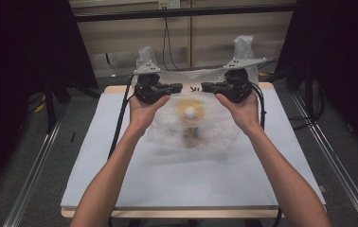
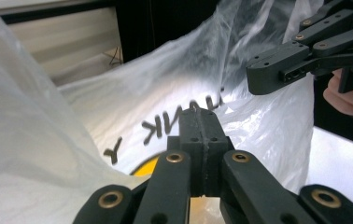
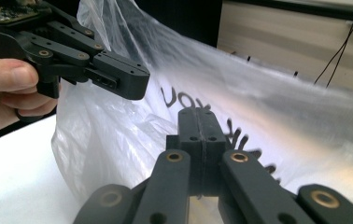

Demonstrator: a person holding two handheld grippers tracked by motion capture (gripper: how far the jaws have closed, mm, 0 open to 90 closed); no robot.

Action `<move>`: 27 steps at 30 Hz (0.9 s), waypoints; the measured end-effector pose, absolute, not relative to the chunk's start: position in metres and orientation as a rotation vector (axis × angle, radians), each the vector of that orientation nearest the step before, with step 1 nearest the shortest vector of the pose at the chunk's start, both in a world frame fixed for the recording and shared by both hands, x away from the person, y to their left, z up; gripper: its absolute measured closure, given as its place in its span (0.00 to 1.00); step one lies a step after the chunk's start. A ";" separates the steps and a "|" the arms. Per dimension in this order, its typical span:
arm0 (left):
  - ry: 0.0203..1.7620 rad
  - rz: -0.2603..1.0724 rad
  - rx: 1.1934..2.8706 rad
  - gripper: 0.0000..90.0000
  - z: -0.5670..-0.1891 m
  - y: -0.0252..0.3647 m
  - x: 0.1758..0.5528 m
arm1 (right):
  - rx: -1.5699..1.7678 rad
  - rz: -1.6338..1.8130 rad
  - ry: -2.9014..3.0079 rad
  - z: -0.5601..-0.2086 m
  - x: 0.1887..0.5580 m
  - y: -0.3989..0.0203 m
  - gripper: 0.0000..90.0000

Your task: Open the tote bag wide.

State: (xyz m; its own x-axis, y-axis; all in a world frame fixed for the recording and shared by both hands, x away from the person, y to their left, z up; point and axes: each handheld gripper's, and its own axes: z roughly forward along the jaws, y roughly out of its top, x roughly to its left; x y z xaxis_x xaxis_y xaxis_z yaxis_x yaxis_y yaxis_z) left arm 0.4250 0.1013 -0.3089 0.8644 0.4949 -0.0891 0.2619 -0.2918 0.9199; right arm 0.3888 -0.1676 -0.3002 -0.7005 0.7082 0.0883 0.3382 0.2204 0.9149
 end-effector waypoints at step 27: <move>0.560 0.171 1.964 1.00 -0.365 0.109 0.406 | 1.031 1.495 2.231 -0.361 0.378 -0.166 1.00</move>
